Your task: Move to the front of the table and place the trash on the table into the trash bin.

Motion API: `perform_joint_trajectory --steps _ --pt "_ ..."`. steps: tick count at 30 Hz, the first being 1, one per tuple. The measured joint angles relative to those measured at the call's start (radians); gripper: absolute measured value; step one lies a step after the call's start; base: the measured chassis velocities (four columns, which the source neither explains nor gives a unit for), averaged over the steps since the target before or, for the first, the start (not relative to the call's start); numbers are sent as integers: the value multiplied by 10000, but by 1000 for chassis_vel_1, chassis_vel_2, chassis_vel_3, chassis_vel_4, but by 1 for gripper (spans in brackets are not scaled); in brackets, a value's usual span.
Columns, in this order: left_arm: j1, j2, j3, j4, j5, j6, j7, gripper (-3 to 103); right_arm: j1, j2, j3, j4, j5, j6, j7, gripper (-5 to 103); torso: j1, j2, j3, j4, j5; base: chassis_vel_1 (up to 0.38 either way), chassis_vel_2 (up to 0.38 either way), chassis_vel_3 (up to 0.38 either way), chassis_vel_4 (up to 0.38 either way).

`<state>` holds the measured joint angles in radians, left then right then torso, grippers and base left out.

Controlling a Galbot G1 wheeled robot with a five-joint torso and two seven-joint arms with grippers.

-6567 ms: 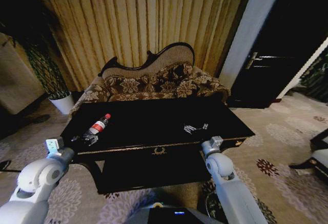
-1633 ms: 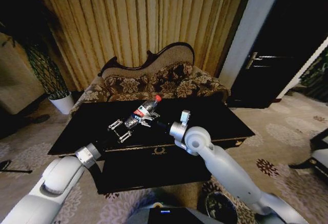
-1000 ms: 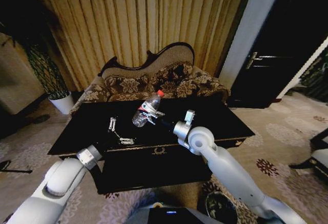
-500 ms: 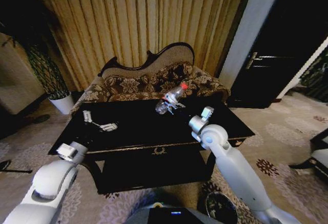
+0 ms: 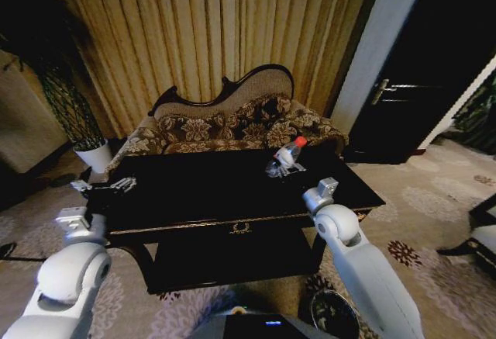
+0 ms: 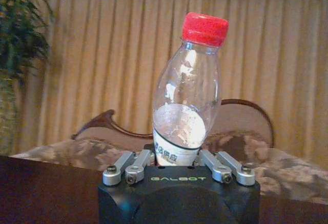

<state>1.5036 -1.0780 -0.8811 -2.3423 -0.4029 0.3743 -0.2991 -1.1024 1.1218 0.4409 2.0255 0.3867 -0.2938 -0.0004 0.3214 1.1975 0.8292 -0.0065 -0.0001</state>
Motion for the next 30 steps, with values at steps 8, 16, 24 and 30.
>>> perform_joint_trajectory --steps 8,16,24,30 --pt "-61 97 -115 209 -524 -267 349 100 -553 -233 726 -27 137 206 0 28 0 0 0 -2 1 0 0 0 0" --pt "-4 199 -325 125 -690 -277 519 100 -1152 -377 1333 181 344 382 1 28 4 -1 1 -3 1 12 -16 -14 11" --pt "106 190 -525 51 -680 -295 602 100 -1459 -309 1504 449 354 391 3 28 4 -1 1 0 0 120 -111 -127 130" --pt "162 175 -569 6 -653 -313 609 100 -1526 -254 1462 555 339 396 5 28 -3 1 -1 -1 -1 218 -236 -218 214"
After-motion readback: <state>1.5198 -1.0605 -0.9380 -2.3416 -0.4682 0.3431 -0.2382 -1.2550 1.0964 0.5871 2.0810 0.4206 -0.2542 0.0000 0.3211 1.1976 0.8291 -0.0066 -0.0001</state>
